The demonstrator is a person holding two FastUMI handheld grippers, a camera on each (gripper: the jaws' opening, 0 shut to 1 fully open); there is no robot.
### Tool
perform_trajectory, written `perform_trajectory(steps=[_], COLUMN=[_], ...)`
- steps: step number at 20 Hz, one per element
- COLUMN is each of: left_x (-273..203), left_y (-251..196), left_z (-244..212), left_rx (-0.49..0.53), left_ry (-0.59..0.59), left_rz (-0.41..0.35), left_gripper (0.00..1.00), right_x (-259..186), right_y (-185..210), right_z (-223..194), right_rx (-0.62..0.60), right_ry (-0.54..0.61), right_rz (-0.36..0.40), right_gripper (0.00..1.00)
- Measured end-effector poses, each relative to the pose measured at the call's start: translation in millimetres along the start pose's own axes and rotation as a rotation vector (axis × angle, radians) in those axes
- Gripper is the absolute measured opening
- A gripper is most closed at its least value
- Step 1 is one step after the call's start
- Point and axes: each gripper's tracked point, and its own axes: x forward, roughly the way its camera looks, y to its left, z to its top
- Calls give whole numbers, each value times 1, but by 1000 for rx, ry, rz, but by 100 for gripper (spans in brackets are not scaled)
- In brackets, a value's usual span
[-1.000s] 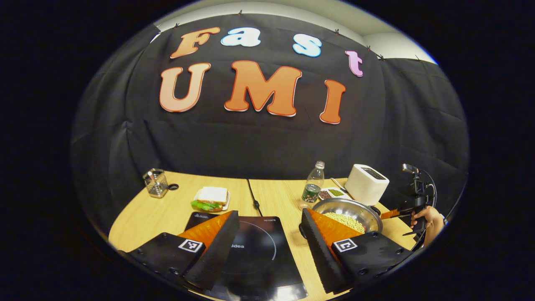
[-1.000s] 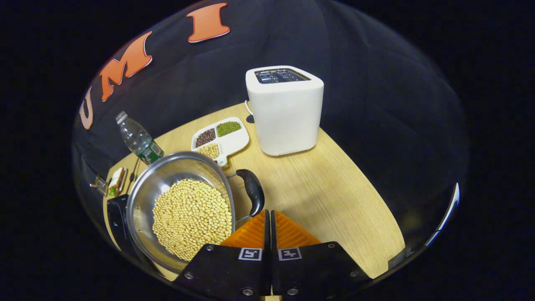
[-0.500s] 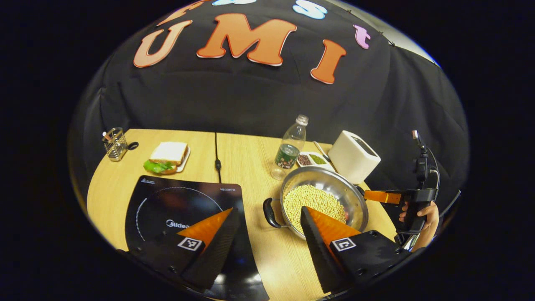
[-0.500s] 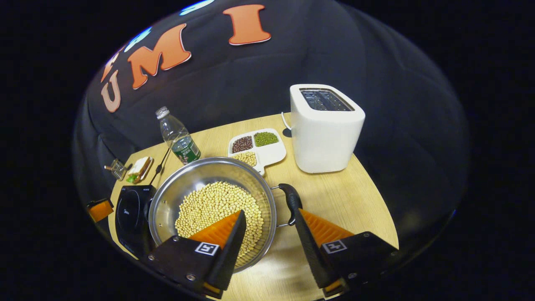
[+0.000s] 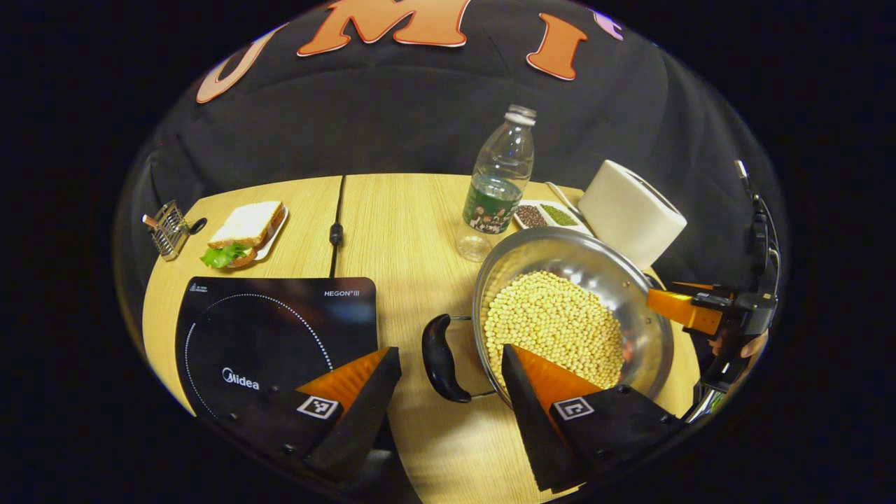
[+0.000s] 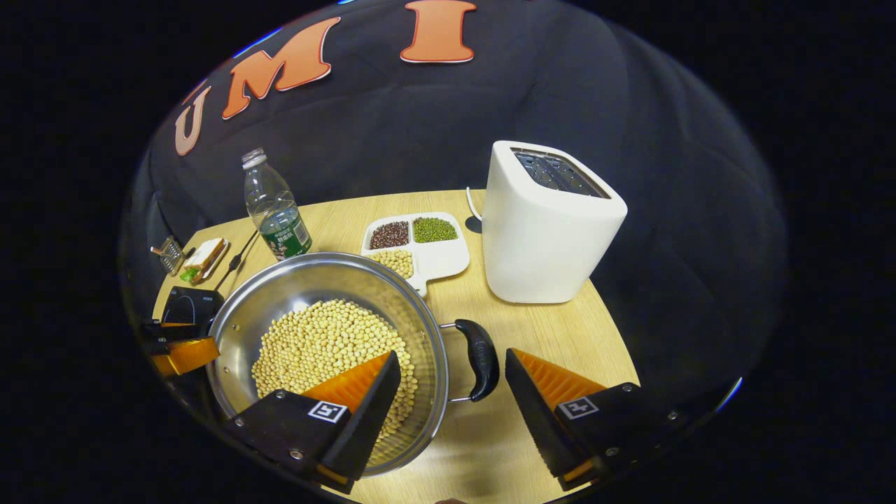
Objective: First push the handle of the pot to place it horizontally, then grasp the pot with both hands and set it on the induction cooktop.
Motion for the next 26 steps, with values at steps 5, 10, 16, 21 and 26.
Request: perform_trajectory(steps=[5,10,16,21,26], left_x=[21,32,52,58,59], left_y=[-7,-4,0,3,3], left_z=[-4,0,6,14,19], left_rx=[27,1,-14,-2,21], left_ry=[-31,-66,-108,-171,-202], left_rz=[33,73,102,127,129], left_gripper=[94,84,75,76,74], right_x=[19,32,40,36,32], right_y=[-1,0,-4,-4,-2], right_z=[-6,-7,-13,-16,-18], right_rx=[-10,-57,-65,-46,-30], right_ry=[20,16,43,38,17], right_rz=[6,-5,-26,-28,-57], right_gripper=[94,86,75,65,64])
